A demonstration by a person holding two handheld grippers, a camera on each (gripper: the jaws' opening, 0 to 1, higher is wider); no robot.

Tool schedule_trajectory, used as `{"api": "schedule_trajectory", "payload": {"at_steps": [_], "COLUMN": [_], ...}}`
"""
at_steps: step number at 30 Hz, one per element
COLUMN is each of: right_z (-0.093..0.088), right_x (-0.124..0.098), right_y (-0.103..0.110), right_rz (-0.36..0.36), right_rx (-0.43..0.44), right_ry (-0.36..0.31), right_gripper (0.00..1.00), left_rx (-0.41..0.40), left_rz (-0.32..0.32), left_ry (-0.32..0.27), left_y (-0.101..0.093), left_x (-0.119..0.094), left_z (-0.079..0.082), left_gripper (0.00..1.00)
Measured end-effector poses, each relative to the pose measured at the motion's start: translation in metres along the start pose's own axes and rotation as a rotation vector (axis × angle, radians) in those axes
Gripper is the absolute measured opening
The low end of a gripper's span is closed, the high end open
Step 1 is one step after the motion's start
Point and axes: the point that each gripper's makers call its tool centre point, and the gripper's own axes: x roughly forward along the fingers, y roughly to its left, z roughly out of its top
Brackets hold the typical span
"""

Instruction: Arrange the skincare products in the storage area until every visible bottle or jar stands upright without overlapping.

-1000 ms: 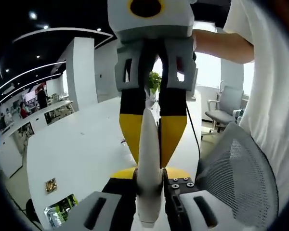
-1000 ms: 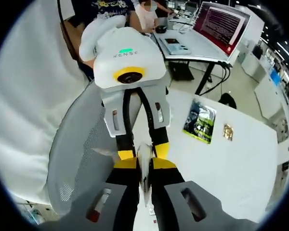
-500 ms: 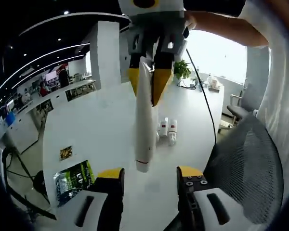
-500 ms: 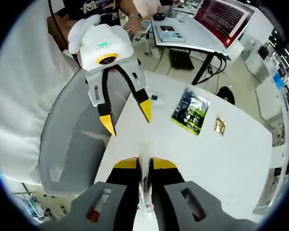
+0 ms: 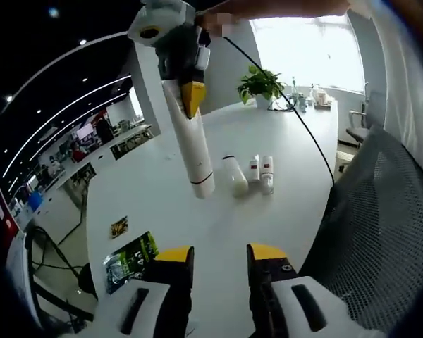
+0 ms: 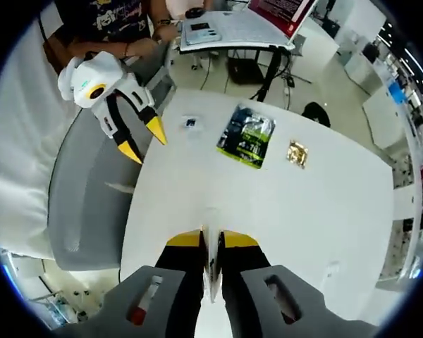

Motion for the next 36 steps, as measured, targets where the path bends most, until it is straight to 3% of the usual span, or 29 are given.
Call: {"api": "schedule_trajectory", "payload": {"at_steps": [12,18,27,36], "right_z": [-0.036,-0.049,-0.087,-0.109], "right_x": [-0.004,-0.007,0.014,0.027], "right_y": [-0.047,-0.057,-0.079,-0.095], "right_rz": [-0.022,-0.04,-0.065,-0.061], "right_rx": [0.095,0.133,0.225,0.292], "right_ry": [0.027,0.03,0.108,0.141], "right_gripper": [0.06,0.06,0.06,0.06], "left_rx": [-0.031,-0.036,-0.043,-0.06], "left_rz": [0.043,0.044,0.04,0.056], "left_ry": [0.001,0.005,0.006,0.01], "left_y": [0.011,0.012,0.012,0.016], "left_x": [-0.002,-0.002,-0.002,-0.004], "left_z": [-0.002,-0.003,-0.004,-0.006], "left_gripper": [0.31,0.3,0.29,0.28]}}
